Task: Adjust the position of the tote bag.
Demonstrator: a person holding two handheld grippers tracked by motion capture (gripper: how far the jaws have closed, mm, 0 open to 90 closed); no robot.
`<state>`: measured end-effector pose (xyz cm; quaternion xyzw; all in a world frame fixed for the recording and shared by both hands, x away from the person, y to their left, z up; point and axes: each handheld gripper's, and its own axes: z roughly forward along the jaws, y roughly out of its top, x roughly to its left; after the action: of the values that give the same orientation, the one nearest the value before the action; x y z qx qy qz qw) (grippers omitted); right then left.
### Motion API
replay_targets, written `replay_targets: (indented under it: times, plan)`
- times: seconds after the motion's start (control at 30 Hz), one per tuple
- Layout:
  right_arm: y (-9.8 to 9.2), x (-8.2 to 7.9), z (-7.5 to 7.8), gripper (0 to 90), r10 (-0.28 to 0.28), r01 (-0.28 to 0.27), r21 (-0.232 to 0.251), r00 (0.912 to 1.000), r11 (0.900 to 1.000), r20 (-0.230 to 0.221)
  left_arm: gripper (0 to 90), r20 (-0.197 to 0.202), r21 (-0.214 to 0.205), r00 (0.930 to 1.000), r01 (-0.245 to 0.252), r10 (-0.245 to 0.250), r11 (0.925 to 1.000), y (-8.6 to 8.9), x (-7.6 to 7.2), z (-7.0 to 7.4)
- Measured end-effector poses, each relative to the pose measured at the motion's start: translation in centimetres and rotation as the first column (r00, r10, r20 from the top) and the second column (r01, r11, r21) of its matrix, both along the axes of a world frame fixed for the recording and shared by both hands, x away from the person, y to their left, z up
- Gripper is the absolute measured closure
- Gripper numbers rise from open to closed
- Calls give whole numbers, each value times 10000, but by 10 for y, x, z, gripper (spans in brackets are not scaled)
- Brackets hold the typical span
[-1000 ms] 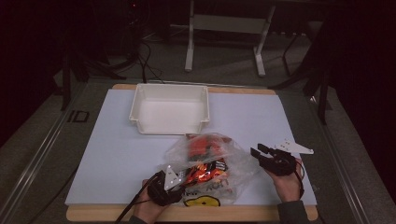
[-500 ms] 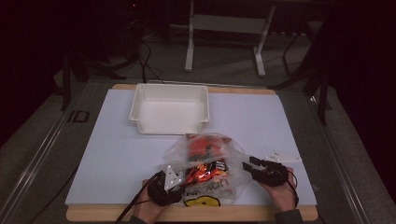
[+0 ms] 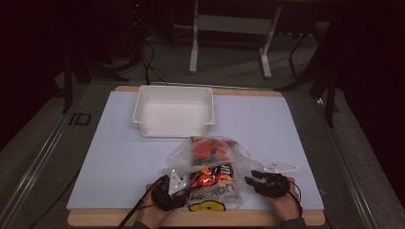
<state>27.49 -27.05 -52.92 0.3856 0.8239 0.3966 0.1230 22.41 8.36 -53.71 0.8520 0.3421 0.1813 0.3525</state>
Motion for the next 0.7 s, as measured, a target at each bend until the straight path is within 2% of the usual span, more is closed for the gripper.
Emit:
replay_targets:
  times: [0.1,0.13,0.17,0.23,0.3,0.53,0.7]
  plan:
    - [2,-1,-2,576,71,-70,-222,10000,9997,9,481,-1,-9,10000,-7,7,10000,0,0,0]
    - [5,-1,-3,585,137,-130,-498,9998,9987,125,480,-16,-24,10000,-4,4,10000,0,0,0]
    - [5,-2,-3,590,114,-106,-562,9998,9984,138,478,-52,-46,10000,14,-14,10000,0,0,0]
    - [4,-2,-4,606,109,-98,-645,9998,9979,171,470,-239,-353,9997,49,-58,9994,2,1,0]
    - [4,-2,-4,615,107,-94,-665,9998,9977,190,470,-289,-489,9996,28,-42,9988,3,1,0]
    - [3,-6,-4,692,230,-195,-949,9991,9953,352,470,-243,-385,9997,56,-65,9992,2,0,-1]
    - [0,-8,-3,787,323,-286,-1039,9989,9942,336,469,-208,-447,9998,31,-40,9990,3,-1,1]
